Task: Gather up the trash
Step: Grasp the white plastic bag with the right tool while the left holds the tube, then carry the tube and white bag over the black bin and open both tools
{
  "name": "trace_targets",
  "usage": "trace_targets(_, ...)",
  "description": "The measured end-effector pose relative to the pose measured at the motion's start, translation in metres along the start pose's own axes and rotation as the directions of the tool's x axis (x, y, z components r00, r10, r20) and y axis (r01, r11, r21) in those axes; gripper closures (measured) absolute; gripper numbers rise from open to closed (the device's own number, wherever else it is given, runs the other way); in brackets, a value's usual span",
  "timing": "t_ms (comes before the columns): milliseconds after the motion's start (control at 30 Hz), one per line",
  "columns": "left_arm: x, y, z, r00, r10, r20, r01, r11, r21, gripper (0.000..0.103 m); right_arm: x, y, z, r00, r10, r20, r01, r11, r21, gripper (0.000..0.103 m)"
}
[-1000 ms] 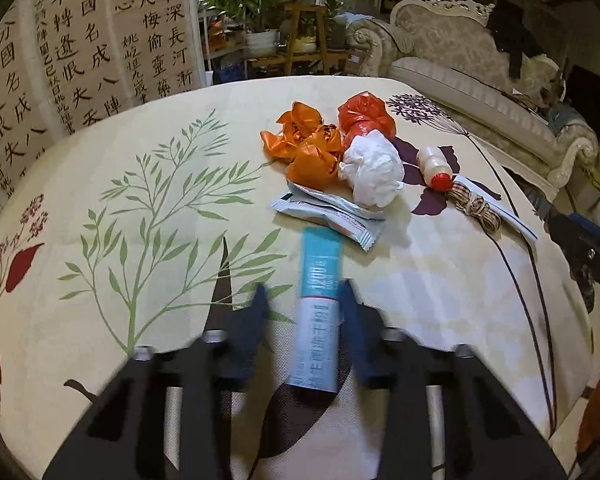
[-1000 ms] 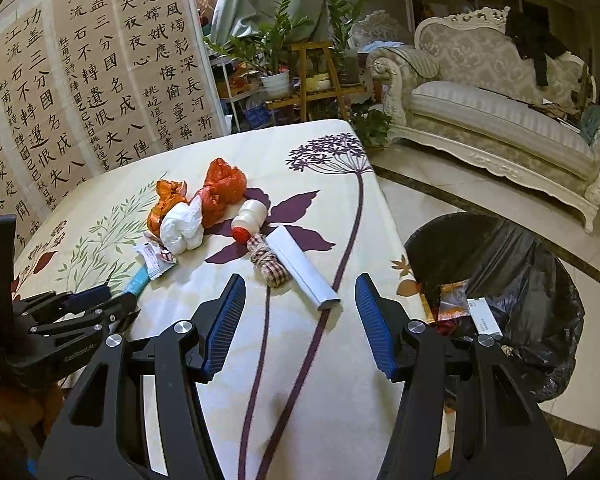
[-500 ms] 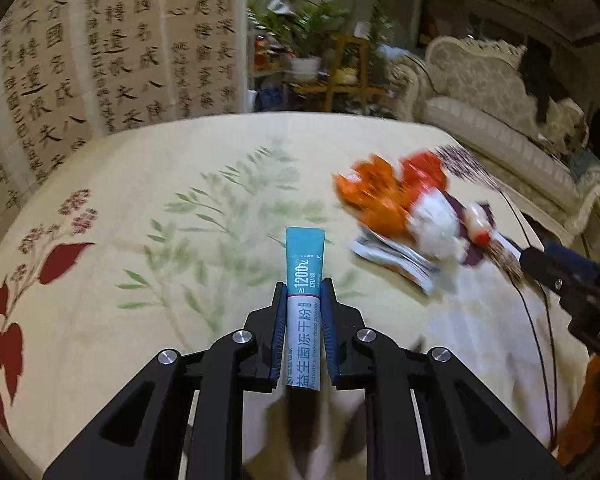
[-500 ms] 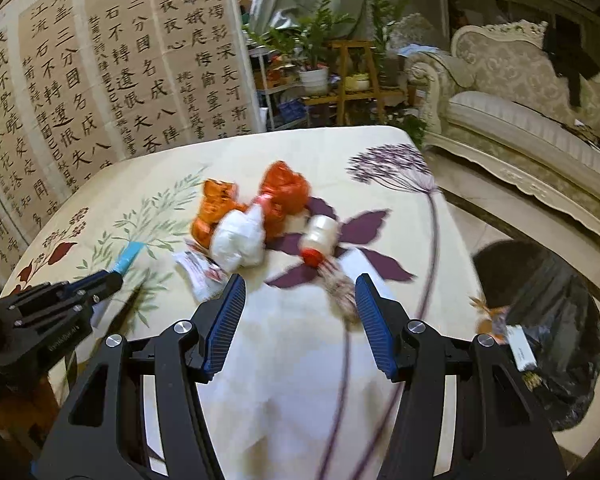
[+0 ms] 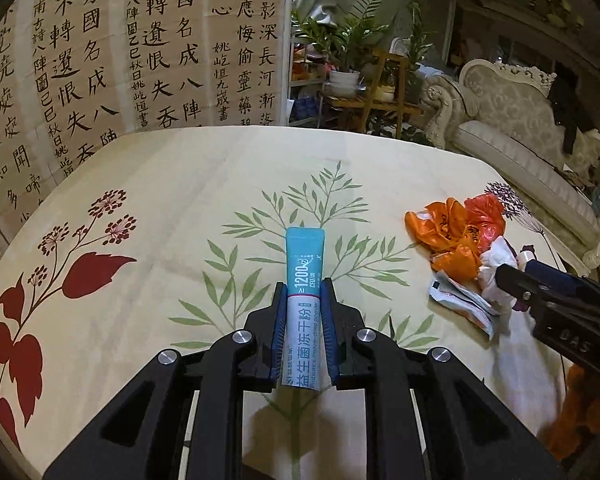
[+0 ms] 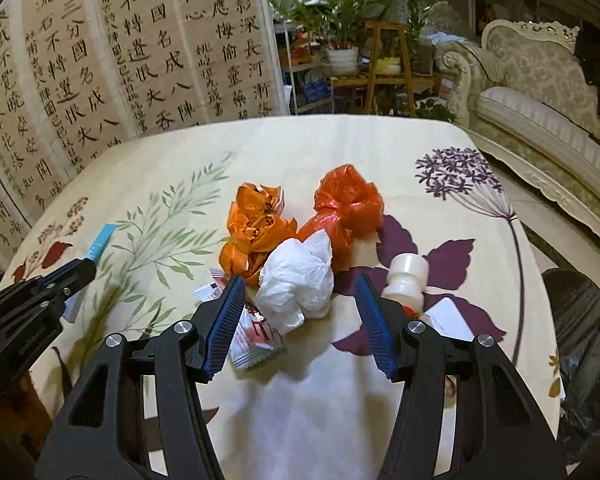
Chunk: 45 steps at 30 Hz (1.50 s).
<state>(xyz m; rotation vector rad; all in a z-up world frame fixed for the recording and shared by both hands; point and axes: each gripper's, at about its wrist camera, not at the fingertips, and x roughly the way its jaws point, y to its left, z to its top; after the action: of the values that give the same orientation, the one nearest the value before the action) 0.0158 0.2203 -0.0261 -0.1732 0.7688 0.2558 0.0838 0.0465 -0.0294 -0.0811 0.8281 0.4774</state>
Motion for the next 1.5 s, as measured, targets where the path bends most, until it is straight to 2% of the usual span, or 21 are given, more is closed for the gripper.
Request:
trace_targets(100, 0.003, 0.000, -0.001, 1.000, -0.012, -0.007, 0.012, 1.000, -0.001, 0.085, 0.007, 0.000, 0.000, 1.000, -0.005, -0.022, 0.005, 1.000, -0.002, 0.048)
trace_targets(200, 0.005, -0.001, -0.004, 1.000, -0.019, -0.014, 0.019, 1.000, -0.002, 0.085, 0.009, -0.001, -0.002, 0.999, 0.005, -0.032, -0.005, 1.000, -0.006, 0.064)
trace_targets(333, 0.006, -0.004, -0.007, 0.999, -0.025, -0.021, 0.025, 1.000, 0.000, 0.085, 0.005, 0.000, -0.005, 1.000, 0.000, -0.019, 0.000, 1.000, -0.024, 0.074)
trace_targets(600, -0.001, -0.019, -0.011, 0.999, -0.051, -0.018, 0.051, 0.999, 0.015, 0.085, -0.023, -0.011, -0.013, 0.999, -0.006, 0.039, 0.007, 1.000, -0.012, 0.076)
trace_targets(767, -0.011, -0.041, -0.014, 0.996, -0.088, -0.008, 0.088, 0.995, 0.044, 0.085, -0.052, -0.029, -0.020, 0.996, -0.025, 0.088, 0.024, 1.000, 0.014, 0.076)
trace_targets(967, -0.022, -0.078, -0.018, 0.989, -0.151, 0.008, 0.150, 0.985, 0.090, 0.085, -0.086, -0.066, -0.035, 0.986, -0.106, 0.132, 0.097, 0.993, 0.069, 0.076)
trace_targets(1133, -0.030, -0.117, -0.018, 0.976, -0.219, 0.018, 0.215, 0.967, 0.134, 0.085, -0.111, -0.106, -0.050, 0.968, -0.198, 0.151, 0.177, 0.974, 0.144, 0.076)
trace_targets(1333, -0.035, -0.170, -0.020, 0.955, -0.295, 0.020, 0.286, 0.937, 0.202, 0.085, -0.131, -0.148, -0.068, 0.934, -0.320, 0.158, 0.284, 0.934, 0.215, 0.076)
trace_targets(1500, -0.036, -0.213, -0.026, 0.937, -0.350, 0.012, 0.335, 0.905, 0.264, 0.085, -0.139, -0.178, -0.079, 0.910, -0.387, 0.150, 0.342, 0.903, 0.259, 0.076)
